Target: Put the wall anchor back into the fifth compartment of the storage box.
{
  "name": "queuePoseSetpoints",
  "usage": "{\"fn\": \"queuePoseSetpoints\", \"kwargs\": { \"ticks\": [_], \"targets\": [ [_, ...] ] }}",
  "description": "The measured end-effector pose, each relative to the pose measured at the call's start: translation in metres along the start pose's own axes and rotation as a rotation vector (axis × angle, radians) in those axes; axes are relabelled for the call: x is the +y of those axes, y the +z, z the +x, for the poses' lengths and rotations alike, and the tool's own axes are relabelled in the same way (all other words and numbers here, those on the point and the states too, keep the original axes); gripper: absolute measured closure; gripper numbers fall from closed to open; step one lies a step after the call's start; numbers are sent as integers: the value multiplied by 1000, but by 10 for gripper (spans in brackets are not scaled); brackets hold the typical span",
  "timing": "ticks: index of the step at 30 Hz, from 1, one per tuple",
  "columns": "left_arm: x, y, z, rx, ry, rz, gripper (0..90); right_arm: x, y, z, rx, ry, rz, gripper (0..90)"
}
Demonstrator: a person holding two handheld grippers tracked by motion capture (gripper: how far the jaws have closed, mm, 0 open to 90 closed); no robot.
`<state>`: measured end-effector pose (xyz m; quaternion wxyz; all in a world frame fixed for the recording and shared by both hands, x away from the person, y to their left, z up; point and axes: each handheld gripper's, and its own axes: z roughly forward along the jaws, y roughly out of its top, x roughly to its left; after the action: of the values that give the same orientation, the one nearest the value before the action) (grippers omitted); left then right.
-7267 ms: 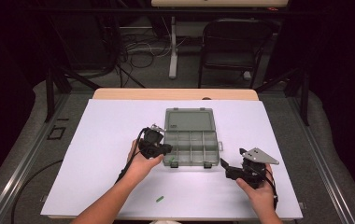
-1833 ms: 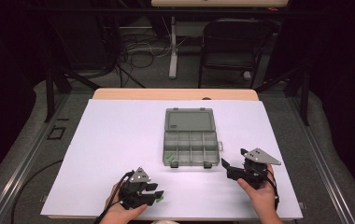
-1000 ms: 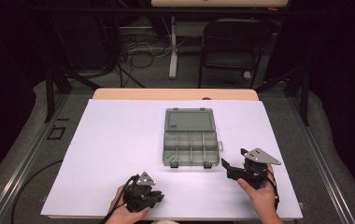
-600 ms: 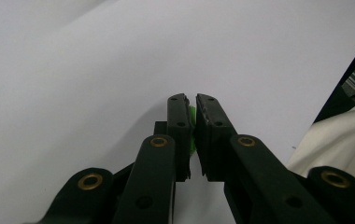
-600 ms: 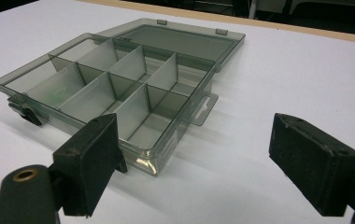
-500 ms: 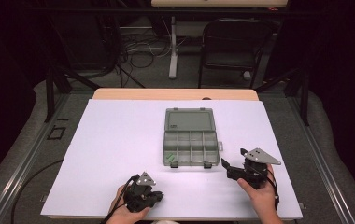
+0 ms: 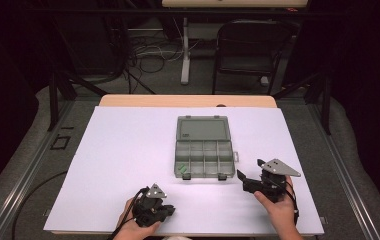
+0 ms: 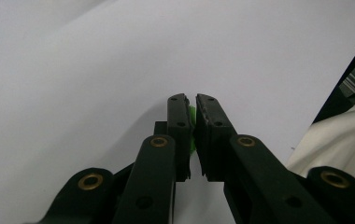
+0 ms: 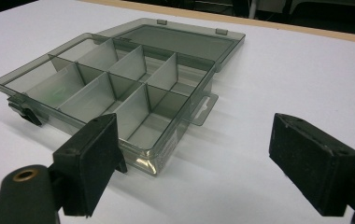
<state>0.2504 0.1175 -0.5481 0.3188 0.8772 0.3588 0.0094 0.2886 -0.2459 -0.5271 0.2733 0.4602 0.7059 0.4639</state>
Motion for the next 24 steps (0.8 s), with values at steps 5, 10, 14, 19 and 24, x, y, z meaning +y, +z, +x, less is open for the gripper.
{"fn": "queuePoseSetpoints", "kwargs": {
  "ticks": [5, 10, 14, 19, 24],
  "targets": [
    [1, -2, 1, 3, 1, -8, 847, 0, -1, -1, 3, -2, 15, 157],
    [2, -5, 3, 8, -1, -15, 847, 0, -1, 0, 4, -1, 16, 157],
    [3, -7, 4, 8, -15, -27, 847, 0, 1, 0, -2, 0, -5, 157],
    [4, -10, 7, 12, -15, -37, 847, 0, -1, 0, 4, -2, 14, 157],
    [5, -11, 9, 13, -15, -38, 847, 0, -1, -1, 4, -1, 16, 157]
  ]
}}
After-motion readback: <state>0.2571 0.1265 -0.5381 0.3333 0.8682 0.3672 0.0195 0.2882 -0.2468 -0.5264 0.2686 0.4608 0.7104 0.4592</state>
